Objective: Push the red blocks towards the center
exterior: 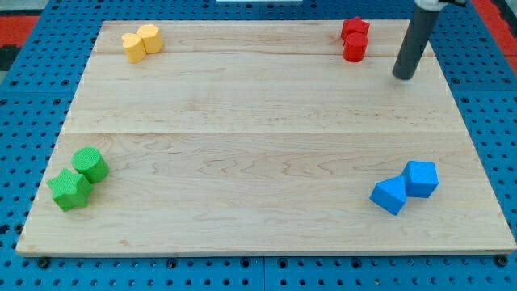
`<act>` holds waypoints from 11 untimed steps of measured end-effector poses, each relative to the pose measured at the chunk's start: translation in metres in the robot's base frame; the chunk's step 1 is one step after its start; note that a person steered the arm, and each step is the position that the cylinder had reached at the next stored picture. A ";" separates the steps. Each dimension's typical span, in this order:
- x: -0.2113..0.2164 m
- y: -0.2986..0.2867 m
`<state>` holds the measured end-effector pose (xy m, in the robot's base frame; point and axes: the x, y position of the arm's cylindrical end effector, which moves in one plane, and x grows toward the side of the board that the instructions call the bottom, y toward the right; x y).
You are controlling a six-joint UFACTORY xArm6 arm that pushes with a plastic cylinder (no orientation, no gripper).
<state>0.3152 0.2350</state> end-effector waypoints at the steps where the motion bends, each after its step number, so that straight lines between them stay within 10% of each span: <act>1: -0.048 0.017; 7: -0.032 -0.283; 8: 0.024 -0.292; 11: 0.000 -0.244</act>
<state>0.3148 -0.0088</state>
